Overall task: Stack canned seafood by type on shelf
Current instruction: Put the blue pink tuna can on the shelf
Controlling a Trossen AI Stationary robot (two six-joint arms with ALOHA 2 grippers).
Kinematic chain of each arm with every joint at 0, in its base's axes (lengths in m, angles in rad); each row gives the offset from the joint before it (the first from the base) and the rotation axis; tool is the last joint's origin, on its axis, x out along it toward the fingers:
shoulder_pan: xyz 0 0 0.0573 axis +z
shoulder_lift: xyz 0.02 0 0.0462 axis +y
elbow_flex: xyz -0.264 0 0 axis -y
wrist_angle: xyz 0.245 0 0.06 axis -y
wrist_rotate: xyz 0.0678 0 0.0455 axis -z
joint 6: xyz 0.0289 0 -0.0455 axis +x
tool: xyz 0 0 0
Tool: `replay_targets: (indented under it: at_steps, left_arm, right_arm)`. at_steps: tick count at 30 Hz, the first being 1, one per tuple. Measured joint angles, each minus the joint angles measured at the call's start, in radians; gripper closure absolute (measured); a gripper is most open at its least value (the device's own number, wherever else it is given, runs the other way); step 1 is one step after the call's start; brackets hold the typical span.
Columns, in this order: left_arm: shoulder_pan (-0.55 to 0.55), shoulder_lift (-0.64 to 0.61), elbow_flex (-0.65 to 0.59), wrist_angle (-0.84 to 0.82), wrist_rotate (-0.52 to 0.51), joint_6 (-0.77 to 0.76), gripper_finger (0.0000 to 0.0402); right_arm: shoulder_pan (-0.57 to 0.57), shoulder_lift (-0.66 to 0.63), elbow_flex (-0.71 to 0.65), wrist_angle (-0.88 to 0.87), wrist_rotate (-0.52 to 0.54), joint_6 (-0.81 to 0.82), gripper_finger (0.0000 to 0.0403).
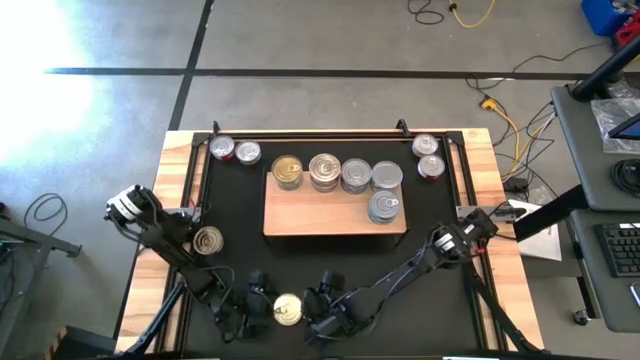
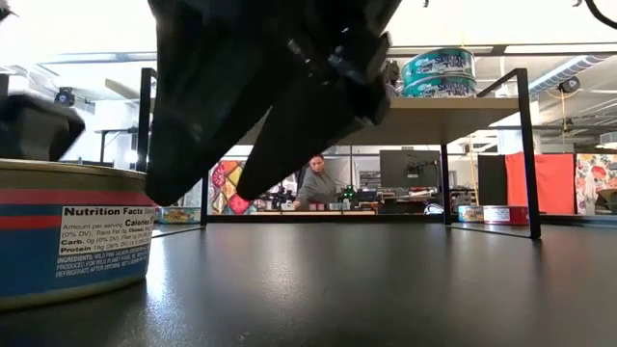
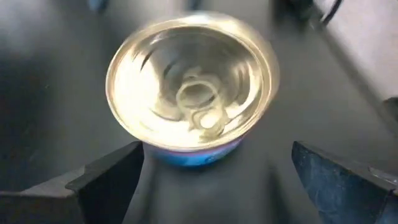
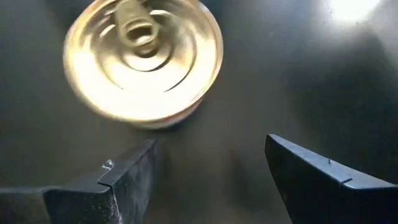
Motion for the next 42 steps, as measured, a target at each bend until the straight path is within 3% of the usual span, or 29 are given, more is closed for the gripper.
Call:
replay_targets:
  at_steps: [9,18,22,28,33,42]
  left_arm:
    - [-0.011,0.010,0.114,-0.077,-0.011,-0.021,0.0009]
    - [-0.020,0.004,0.115,-0.246,-0.020,-0.062,0.0009]
    - [0.001,-0.001,0.113,-0.300,-0.005,-0.025,0.0009]
    - [0.065,-0.001,0.130,-0.271,0.150,0.103,0.0009]
    - [0.069,-0.001,0.140,-0.263,0.150,0.226,0.0009]
    - [0.137,0.039,0.137,-0.229,0.191,0.283,0.0009]
  right_arm:
    - [-0.021,0.000,0.026,-0.062,-0.010,-0.054,0.0131]
    - [0.022,-0.002,0.079,-0.241,0.002,0.041,0.0128]
    - [0.063,-0.004,0.092,-0.178,-0.041,0.072,0.0120]
    - [0.084,0.002,0.081,-0.093,-0.053,0.096,0.0113]
    - [0.069,0.011,0.069,-0.028,-0.049,0.067,0.0109]
    - [0.062,0.013,0.030,0.031,-0.041,0.018,0.0089]
